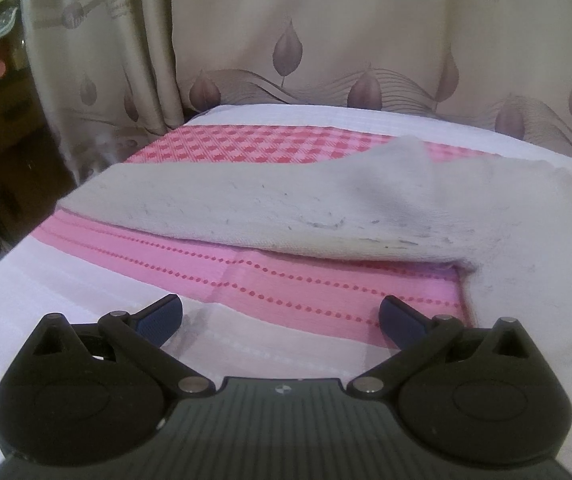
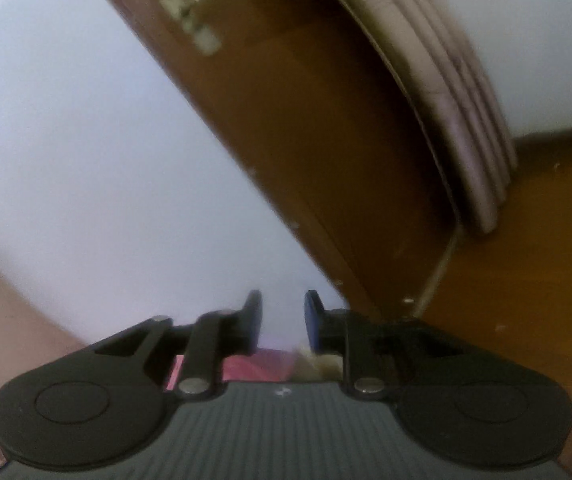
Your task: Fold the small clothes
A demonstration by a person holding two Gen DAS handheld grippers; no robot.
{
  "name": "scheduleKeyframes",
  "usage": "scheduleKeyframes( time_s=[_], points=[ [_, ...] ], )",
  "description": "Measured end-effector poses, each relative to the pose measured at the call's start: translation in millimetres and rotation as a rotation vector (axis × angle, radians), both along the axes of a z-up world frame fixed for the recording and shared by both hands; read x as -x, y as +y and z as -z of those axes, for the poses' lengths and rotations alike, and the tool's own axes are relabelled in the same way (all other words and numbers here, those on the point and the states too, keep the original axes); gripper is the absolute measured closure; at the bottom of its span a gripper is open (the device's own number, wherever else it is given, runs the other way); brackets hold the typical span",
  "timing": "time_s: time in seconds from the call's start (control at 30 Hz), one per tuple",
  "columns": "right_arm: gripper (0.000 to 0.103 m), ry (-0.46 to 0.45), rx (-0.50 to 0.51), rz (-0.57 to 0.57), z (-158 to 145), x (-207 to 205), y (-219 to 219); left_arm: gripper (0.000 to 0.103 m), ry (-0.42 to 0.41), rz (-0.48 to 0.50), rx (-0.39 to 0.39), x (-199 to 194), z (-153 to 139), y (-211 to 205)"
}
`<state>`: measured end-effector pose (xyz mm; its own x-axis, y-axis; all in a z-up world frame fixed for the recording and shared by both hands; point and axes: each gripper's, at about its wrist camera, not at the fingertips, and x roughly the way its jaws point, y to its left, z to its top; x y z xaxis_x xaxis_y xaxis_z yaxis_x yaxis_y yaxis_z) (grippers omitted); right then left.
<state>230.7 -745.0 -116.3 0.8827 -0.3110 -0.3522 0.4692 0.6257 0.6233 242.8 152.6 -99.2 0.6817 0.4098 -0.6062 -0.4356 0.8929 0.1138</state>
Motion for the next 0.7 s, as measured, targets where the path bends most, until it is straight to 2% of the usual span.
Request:
scheduleKeyframes(
  time_s=[0.1,0.13,0.17,0.23,0.37,0.47,0.57,0.7],
  points=[
    [0.073,-0.053,-0.063,-0.220,6,13,35,0.000,-0.001,0.002,-0.006,0,0,-1],
    [0.063,-0.053,-0.090,-0.325,9,23,55,0.000,-0.003,0.003,-0.001,1,0,0],
    [0.046,-0.050,-0.101,-0.400,12,36,74,0.000,-0.004,0.005,0.007,1,0,2],
    [0.023,-0.041,-0.092,-0.552,16,64,125,0.000,-0.010,0.019,0.026,2,0,4],
    [0.022,0.017,-0.029,-0.830,19,117,224,0.000,-0.021,0.083,0.058,8,-2,4],
    [0.022,0.084,0.066,-0.977,15,153,286,0.001,-0.013,0.192,0.163,28,-7,0],
    [0.022,0.173,0.157,-1.018,17,180,326,0.001,-0.006,0.312,0.280,63,-11,-2],
    [0.020,0.181,0.165,-1.004,25,195,334,0.001,0.028,0.458,0.325,112,-12,-13]
  ],
)
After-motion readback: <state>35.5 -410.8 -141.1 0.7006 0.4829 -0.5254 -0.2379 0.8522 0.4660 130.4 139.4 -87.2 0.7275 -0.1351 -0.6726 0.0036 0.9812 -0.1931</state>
